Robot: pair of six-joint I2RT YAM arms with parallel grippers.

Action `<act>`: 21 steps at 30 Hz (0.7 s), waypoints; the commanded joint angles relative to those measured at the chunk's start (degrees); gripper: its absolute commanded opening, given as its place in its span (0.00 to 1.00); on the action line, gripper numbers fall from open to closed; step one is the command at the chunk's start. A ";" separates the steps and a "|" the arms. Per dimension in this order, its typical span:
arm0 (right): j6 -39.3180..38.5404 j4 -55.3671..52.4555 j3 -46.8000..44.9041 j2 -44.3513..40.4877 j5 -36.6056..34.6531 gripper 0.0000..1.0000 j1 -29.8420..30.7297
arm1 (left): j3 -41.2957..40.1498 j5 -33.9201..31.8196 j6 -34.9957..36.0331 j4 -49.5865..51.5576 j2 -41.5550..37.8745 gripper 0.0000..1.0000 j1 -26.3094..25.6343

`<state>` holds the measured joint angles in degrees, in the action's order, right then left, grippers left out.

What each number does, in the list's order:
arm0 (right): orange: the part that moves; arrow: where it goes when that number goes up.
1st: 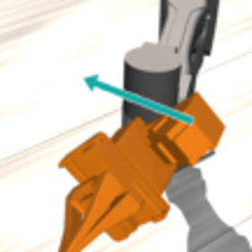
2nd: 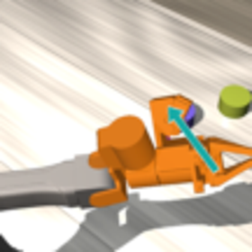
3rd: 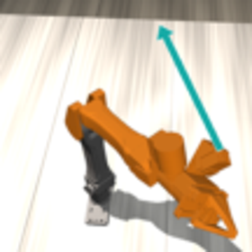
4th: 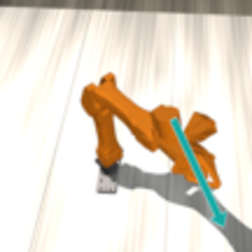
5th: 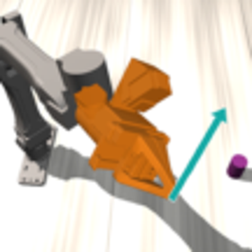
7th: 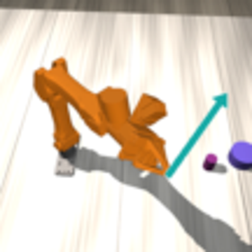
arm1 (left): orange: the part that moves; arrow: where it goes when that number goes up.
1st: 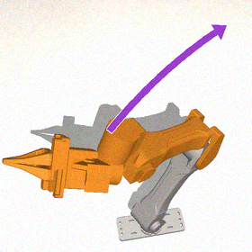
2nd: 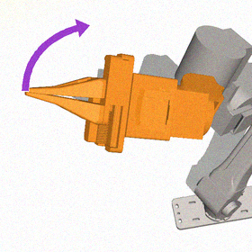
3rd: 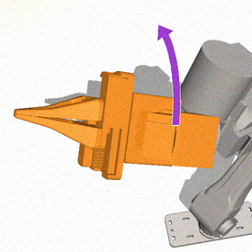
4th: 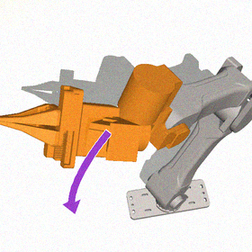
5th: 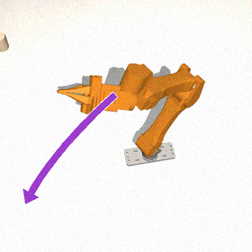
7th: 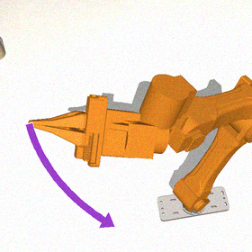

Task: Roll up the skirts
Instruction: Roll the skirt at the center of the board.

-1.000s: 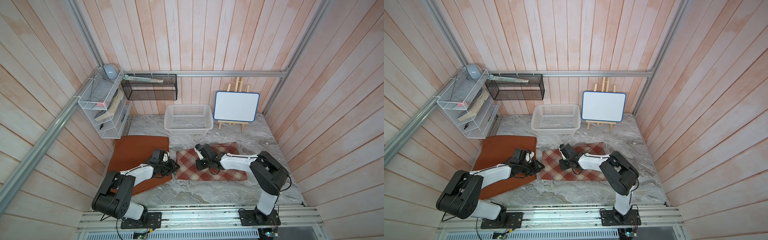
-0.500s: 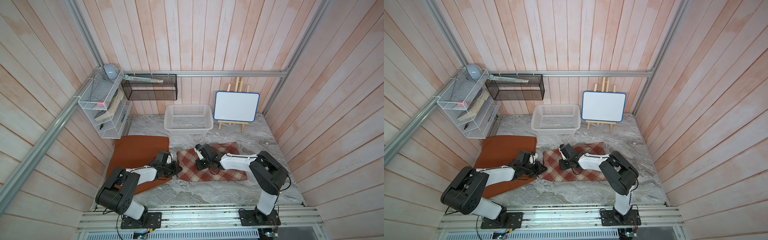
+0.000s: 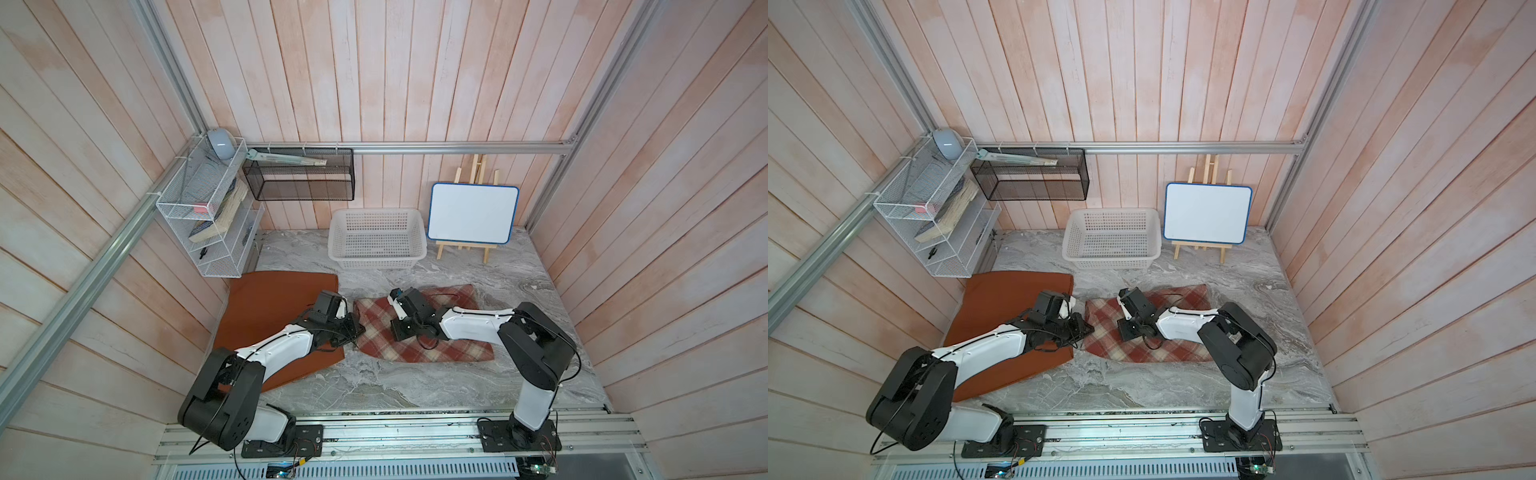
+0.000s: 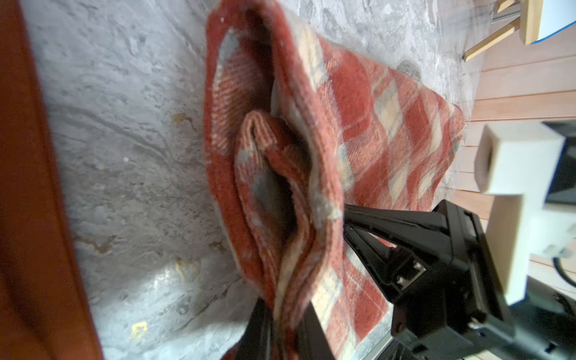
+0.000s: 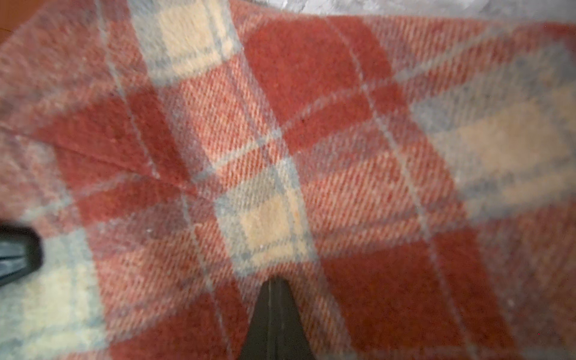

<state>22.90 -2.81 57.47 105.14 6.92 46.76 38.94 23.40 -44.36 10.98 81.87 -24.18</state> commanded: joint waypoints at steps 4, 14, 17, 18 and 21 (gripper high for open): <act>0.70 -1.23 0.55 -6.03 2.52 0.00 -0.40 | 3.97 -6.34 3.55 9.76 0.78 0.00 -1.54; 5.73 7.57 -1.02 -4.21 15.25 0.00 -0.12 | 7.60 -10.51 4.73 15.42 0.53 0.00 -2.91; 7.62 11.62 -1.55 -1.14 18.01 0.00 0.42 | 8.27 -11.19 4.68 16.18 0.95 0.00 -3.57; 8.01 12.40 -1.55 0.07 18.05 0.00 0.41 | 8.65 -11.67 4.74 16.80 0.90 0.00 -3.80; 8.81 14.72 -1.71 3.48 17.21 0.00 0.09 | 10.01 -12.99 4.16 17.80 0.34 0.00 -4.99</act>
<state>29.65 8.01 56.88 105.58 22.26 46.85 46.70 13.08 -40.84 26.57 82.39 -28.25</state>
